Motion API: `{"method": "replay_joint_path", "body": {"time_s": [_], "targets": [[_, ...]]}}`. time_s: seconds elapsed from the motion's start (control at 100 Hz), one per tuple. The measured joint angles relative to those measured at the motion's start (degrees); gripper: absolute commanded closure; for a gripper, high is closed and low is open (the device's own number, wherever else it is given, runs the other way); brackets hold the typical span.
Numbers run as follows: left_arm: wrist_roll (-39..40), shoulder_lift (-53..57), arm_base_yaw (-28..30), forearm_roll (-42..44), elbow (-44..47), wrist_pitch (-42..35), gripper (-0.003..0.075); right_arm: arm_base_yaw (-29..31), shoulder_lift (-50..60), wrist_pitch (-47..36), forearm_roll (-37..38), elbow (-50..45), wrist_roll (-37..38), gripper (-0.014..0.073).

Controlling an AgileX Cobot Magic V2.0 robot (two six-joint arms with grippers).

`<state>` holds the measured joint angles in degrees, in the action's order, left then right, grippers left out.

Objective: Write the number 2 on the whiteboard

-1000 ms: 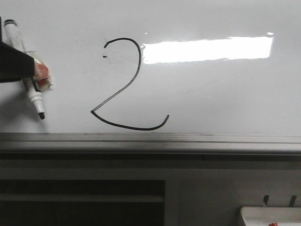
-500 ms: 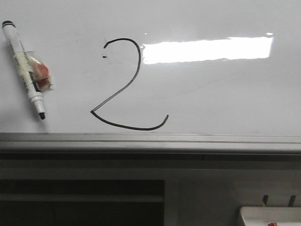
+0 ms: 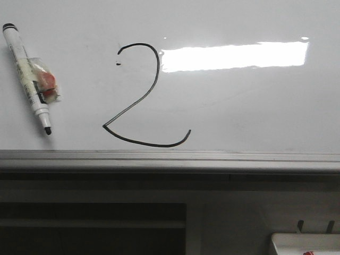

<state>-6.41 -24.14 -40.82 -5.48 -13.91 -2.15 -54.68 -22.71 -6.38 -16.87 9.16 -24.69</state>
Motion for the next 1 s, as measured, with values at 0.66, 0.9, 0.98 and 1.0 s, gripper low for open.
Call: {"method": "replay_joint_path", "body": {"time_s": [0.66, 0.9, 0.98, 1.0], "targets": [[0.0, 0.2, 0.0, 0.1, 0.1, 0.0, 0.0741, 0.0, 0.0, -0.4, 0.0, -0.7, 0.0, 0.0654], [-0.1, 1.5, 3.9, 5.5, 3.5, -0.4, 0.0741, 0.0, 0.0, -0.4, 0.0, -0.7, 0.0, 0.0654], [-0.1, 3.2, 8.8, 6.5, 5.7, -0.9, 0.0741, 0.0, 0.0, -0.4, 0.0, -0.7, 0.0, 0.0654], [-0.1, 3.7, 10.2, 6.5, 6.3, -1.1, 0.0741, 0.0, 0.0, -0.4, 0.0, -0.7, 0.0, 0.0654]]}}
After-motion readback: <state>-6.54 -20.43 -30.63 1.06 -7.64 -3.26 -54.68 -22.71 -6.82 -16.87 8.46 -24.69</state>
